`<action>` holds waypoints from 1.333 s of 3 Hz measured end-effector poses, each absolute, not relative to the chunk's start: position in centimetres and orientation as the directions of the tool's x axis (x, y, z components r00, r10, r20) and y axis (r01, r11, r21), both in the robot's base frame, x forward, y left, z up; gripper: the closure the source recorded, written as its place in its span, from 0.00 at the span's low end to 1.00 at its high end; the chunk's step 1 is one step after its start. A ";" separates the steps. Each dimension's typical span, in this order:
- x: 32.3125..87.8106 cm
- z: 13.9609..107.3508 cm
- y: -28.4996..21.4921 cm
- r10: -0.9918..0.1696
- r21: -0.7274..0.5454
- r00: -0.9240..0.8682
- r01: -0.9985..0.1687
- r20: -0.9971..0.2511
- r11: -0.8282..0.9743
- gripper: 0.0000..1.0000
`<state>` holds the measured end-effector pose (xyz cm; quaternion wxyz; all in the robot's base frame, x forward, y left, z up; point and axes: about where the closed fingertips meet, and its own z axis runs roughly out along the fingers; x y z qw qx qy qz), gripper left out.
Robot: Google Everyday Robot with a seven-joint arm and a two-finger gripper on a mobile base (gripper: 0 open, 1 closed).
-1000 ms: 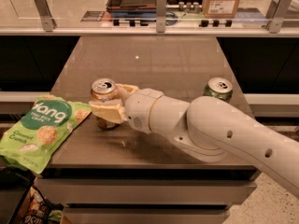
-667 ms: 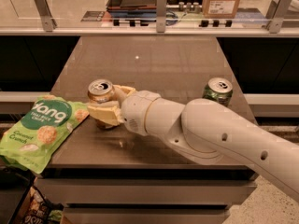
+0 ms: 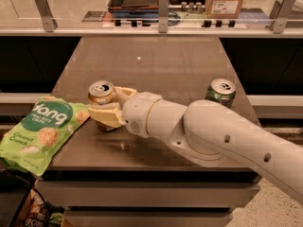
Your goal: Move orange can near green rice chip bag
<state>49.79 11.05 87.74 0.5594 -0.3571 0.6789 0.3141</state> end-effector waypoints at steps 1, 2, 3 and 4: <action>49.7 87.8 11.2 -0.135 0.025 -0.117 -0.838 -0.984 0.545 0.58; 49.6 87.9 11.4 -0.137 0.023 -0.115 -0.840 -0.984 0.543 0.36; 49.5 87.9 11.6 -0.138 0.021 -0.113 -0.841 -0.984 0.540 0.12; 49.5 88.0 11.7 -0.140 0.019 -0.112 -0.843 -0.984 0.538 0.00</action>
Offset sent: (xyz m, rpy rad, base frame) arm -0.0008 0.0016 0.0006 -0.0012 -0.0014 0.0027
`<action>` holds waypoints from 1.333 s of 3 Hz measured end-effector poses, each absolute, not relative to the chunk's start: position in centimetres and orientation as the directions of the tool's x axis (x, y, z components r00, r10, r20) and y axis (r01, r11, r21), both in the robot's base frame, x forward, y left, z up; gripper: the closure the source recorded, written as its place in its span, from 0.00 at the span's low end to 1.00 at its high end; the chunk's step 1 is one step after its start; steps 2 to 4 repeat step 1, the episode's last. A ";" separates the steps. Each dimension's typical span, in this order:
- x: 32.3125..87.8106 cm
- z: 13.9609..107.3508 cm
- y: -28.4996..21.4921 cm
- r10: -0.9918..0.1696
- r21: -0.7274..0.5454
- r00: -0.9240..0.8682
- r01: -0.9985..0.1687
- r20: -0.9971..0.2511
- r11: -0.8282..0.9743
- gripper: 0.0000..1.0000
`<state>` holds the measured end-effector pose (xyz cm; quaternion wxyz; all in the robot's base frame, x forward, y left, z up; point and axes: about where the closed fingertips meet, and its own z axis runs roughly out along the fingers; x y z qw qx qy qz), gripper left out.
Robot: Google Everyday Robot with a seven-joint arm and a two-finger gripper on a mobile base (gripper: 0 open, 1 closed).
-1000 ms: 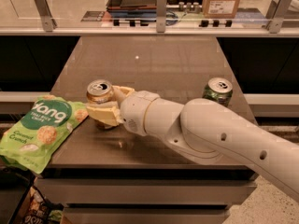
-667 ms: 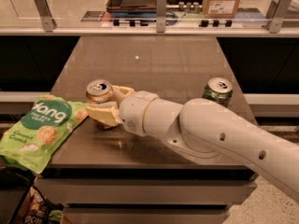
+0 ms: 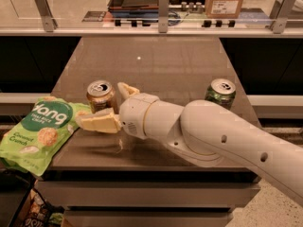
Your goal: Move orange can near green rice chip bag
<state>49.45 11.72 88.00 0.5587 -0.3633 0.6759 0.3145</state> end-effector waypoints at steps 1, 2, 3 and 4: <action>49.4 88.0 11.7 -0.140 0.019 -0.112 -0.843 -0.984 0.538 0.00; 49.4 88.0 11.7 -0.140 0.019 -0.112 -0.843 -0.984 0.538 0.00; 49.4 88.0 11.7 -0.140 0.019 -0.112 -0.843 -0.984 0.538 0.00; 49.4 88.0 11.7 -0.140 0.019 -0.112 -0.843 -0.984 0.538 0.00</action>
Offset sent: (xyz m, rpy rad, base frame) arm 0.0000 0.0000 0.0000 0.0000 0.0000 0.0000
